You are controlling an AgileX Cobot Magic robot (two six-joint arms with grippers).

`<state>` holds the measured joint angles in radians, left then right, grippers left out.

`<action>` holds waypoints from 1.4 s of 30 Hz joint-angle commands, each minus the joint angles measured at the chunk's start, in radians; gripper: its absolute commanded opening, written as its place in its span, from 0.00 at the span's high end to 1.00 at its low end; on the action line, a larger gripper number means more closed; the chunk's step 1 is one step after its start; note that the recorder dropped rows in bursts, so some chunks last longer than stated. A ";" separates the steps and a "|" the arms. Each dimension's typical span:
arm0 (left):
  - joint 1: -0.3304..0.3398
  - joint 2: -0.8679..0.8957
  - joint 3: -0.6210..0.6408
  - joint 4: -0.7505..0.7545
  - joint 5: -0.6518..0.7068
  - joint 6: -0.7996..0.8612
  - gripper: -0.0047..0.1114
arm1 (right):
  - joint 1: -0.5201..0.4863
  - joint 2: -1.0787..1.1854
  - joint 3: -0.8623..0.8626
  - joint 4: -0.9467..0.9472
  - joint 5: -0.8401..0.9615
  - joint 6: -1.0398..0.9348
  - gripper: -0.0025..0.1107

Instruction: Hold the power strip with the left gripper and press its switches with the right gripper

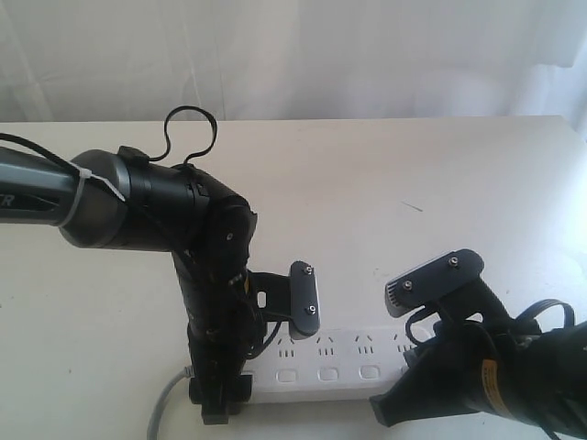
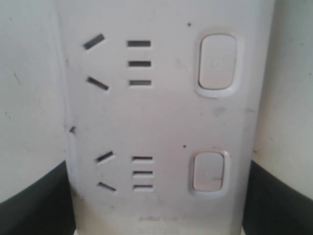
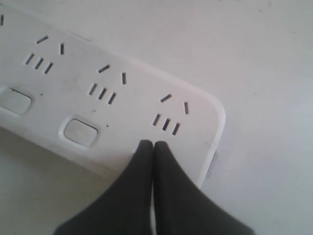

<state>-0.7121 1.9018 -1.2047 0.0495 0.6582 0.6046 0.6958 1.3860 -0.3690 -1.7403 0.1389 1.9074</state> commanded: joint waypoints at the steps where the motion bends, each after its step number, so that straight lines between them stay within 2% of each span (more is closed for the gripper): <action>1: 0.001 -0.006 0.007 -0.018 0.048 0.005 0.96 | -0.006 0.003 -0.005 -0.004 0.016 0.006 0.98; 16: 0.001 -0.006 0.007 -0.026 0.057 0.005 0.96 | -0.006 0.008 -0.005 -0.004 -0.011 0.005 0.98; 28: 0.001 -0.006 0.007 -0.026 0.071 0.005 0.96 | -0.006 0.165 -0.005 -0.004 -0.006 0.005 0.98; 42: 0.001 -0.006 0.007 -0.026 0.069 0.005 0.96 | -0.006 0.091 -0.005 -0.004 -0.099 0.005 0.98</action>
<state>-0.7121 1.9018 -1.2047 0.0453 0.6675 0.6064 0.6943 1.4762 -0.4050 -1.7621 0.1344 1.9074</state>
